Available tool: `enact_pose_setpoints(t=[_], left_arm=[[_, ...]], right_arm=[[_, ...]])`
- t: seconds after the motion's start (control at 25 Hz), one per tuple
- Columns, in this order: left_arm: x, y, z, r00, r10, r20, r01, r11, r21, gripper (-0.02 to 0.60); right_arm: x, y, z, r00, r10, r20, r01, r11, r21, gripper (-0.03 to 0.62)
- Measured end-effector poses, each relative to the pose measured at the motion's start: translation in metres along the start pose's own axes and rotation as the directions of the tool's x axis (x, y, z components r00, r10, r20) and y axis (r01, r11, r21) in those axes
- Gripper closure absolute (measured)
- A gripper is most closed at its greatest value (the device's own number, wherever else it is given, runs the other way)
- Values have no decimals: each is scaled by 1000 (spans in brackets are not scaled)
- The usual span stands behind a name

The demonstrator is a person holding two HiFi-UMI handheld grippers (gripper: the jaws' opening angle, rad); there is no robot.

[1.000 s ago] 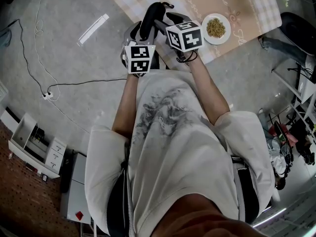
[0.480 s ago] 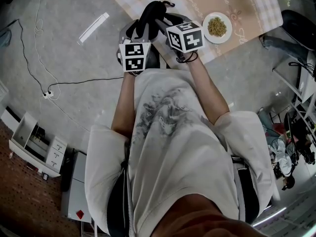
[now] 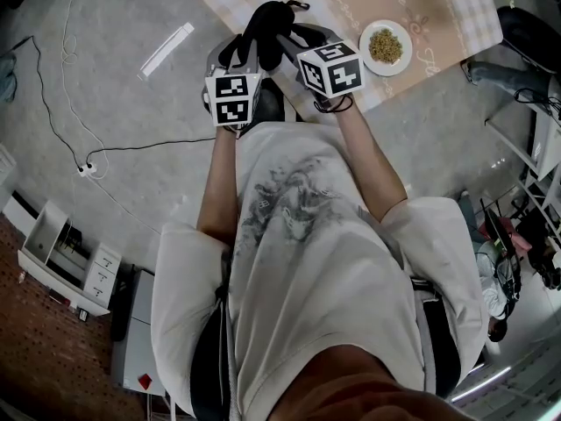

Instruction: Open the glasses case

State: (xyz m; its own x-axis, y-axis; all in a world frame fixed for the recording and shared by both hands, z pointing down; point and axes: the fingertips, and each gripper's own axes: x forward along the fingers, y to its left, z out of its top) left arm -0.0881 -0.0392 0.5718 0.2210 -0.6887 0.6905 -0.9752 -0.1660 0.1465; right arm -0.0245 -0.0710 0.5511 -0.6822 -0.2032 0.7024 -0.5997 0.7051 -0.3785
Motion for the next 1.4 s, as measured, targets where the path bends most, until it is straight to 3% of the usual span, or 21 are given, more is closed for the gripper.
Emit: enact_pose_setpoints(t=[0.76,1.4], left_arm=[[0,13,0,1000,-8,13,8,999,-37,485],[0,16,-1,1000,-21,16,22,998,-66,485]], right_arm=[[-6,1,-4,997,23,73,-21,999,-38,454],[-7,1,-4,997,17,75,-12,998,-60,461]])
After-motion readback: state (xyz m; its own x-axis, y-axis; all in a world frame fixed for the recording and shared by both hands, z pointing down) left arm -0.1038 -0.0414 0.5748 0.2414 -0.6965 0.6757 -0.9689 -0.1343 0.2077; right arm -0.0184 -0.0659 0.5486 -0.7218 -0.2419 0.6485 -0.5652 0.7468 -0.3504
